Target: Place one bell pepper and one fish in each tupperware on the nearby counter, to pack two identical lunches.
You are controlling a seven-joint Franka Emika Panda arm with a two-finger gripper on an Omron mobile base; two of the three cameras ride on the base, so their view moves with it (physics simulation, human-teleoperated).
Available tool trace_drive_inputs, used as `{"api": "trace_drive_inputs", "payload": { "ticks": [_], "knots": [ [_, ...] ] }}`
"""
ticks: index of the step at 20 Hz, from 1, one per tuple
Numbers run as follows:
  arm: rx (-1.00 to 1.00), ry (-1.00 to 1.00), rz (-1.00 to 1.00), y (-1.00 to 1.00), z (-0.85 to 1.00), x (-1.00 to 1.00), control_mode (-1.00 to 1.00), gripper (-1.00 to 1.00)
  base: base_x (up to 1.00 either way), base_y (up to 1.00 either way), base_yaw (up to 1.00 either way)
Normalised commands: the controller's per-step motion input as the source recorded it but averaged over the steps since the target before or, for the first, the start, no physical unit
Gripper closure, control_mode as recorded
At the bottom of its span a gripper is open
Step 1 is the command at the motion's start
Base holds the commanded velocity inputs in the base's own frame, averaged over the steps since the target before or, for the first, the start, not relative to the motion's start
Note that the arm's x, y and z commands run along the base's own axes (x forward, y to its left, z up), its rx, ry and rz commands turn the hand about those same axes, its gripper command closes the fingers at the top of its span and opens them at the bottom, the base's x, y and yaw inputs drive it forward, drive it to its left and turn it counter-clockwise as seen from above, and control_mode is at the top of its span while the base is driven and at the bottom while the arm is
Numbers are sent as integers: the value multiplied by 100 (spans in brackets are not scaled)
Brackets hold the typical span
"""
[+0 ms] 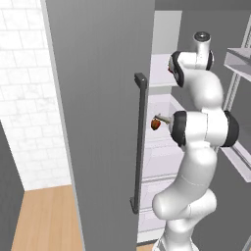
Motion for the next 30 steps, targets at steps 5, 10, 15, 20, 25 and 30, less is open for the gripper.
{"api": "trace_drive_inputs", "payload": {
  "ticks": [5, 10, 15, 20, 25, 30],
  "knots": [
    [0, 0, 0, -12, -15, 28, -100, -100, 0, 0, 0],
    [0, 0, 0, -2, -19, 21, -100, -100, 0, 0, 0],
    [0, 2, 0, 2, -49, 3, -100, 100, 0, 0, 0],
    [0, 1, 0, 2, -44, 0, -100, 100, 0, 0, 0],
    [-1, 0, 0, 41, -19, -38, -100, 100, 0, 0, 0],
    [0, 0, 0, 39, -1, -98, -100, 100, 0, 0, 0]
  ]
}}
